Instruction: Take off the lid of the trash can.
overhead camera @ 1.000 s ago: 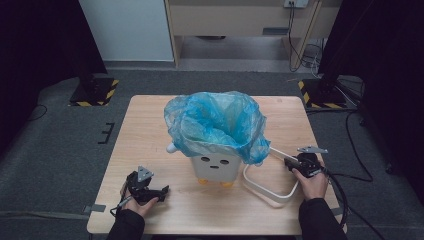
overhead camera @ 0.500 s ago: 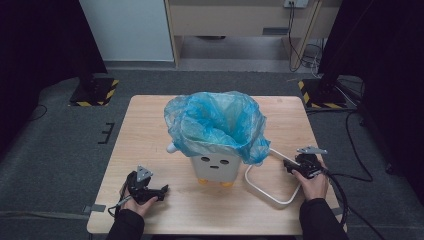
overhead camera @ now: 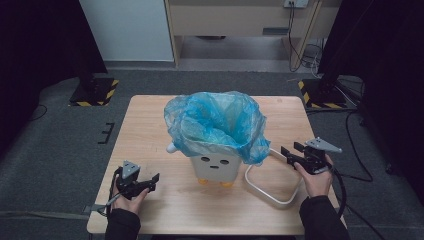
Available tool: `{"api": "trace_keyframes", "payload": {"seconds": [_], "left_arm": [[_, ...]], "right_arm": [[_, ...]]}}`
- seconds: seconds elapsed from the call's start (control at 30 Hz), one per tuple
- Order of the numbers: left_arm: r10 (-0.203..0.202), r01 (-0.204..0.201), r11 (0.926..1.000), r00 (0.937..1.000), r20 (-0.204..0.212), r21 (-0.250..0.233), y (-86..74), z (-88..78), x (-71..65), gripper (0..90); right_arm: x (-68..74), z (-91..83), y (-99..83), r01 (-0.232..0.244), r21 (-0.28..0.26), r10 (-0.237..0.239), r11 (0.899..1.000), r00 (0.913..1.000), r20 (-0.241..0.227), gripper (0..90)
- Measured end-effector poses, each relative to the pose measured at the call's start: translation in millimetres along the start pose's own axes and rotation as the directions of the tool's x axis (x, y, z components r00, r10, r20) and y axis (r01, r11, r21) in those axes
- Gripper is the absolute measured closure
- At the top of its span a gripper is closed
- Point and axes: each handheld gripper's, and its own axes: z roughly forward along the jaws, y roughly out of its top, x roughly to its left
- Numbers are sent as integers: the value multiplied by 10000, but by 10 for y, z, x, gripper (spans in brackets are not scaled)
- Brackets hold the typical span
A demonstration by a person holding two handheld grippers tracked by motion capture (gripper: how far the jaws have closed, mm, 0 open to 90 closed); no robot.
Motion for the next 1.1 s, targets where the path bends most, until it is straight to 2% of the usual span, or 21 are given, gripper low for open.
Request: {"api": "trace_keyframes", "payload": {"seconds": [0.13,0.17,0.27,0.37,0.43,0.53,0.7,0.77,0.93,1.1], "left_arm": [[-271,270,9963,9996,6,-812,152,-129,18,187],[-416,418,9941,9991,41,-1001,188,-156,19,189],[-570,582,9891,9983,128,-1351,283,-229,33,198],[-562,579,9847,9983,152,-1645,390,-303,41,198],[-493,514,9791,9987,158,-1967,479,-376,34,198],[-411,463,9669,9988,262,-2507,628,-498,10,197],[-302,490,9470,9975,636,-3174,847,-669,-39,199],[-198,423,9416,9973,705,-3340,919,-718,-56,200],[-189,492,9286,9961,857,-3678,1064,-787,-75,204],[-104,480,9195,9951,980,-3902,1147,-819,-118,206]], "right_arm": [[15,-105,130,-304,-646,292,9975,9994,-193,339],[22,-134,168,-529,-698,508,9962,9982,-310,327],[30,-210,297,-418,-1047,387,9936,9988,-314,307],[57,-278,463,-294,-1404,236,9897,9988,-426,291],[101,-338,575,-352,-1611,271,9863,9983,-522,282],[166,-396,701,-234,-1859,120,9823,9980,-619,263],[246,-412,789,5,-1919,-130,9814,9979,-639,251],[256,-416,812,119,-1976,-245,9802,9978,-613,250],[258,-474,896,69,-2125,-196,9771,9981,-578,250],[239,-557,962,-16,-2275,-111,9738,9985,-544,247]]}}
